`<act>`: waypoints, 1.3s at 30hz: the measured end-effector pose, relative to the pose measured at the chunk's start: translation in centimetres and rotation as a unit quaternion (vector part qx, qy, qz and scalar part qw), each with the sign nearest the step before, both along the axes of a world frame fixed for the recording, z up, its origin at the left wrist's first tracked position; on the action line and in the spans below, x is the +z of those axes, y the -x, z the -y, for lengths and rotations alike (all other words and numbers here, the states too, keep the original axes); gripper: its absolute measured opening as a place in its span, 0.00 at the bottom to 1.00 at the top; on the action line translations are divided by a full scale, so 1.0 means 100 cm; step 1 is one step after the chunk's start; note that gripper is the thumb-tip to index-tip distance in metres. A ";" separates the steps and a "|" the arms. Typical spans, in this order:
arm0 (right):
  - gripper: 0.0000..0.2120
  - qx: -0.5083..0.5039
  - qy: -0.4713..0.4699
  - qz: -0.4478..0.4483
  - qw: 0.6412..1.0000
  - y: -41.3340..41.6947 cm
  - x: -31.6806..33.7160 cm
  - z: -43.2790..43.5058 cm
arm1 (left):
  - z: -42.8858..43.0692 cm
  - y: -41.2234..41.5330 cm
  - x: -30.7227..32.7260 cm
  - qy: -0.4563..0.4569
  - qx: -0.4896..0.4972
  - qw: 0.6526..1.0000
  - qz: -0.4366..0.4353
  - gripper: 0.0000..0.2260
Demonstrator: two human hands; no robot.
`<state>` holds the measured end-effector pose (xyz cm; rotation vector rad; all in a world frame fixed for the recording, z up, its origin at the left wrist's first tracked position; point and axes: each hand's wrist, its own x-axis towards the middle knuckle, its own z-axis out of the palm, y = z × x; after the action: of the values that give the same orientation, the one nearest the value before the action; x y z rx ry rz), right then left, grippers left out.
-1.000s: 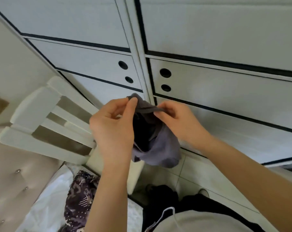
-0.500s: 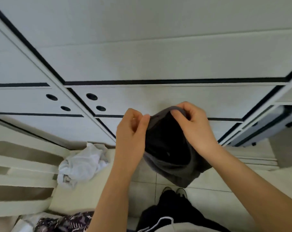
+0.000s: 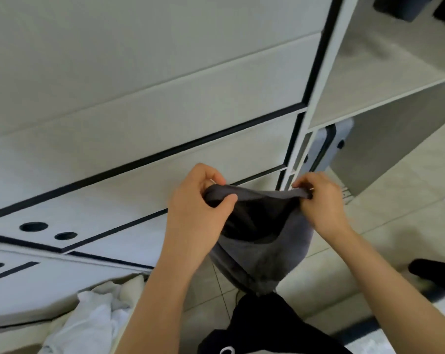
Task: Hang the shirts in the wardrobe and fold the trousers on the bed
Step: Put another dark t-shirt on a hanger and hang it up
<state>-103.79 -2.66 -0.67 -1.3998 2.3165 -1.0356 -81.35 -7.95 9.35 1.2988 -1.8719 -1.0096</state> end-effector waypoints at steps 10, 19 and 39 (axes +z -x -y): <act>0.20 -0.136 0.014 0.139 0.981 0.077 0.009 -0.020 | 0.022 0.065 -0.027 0.043 0.029 0.993 0.104 0.08; 0.15 -0.137 -0.031 0.148 0.979 0.183 0.004 -0.027 | 0.021 0.169 -0.045 -0.006 0.099 0.991 0.092 0.12; 0.12 -0.104 -0.047 0.146 0.983 0.374 0.064 0.017 | 0.038 0.359 -0.018 0.039 0.071 0.995 0.055 0.14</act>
<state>-141.14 -4.38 5.69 -0.9150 2.2899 -1.0892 -117.22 -11.75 7.60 1.4430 -1.8513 -0.7984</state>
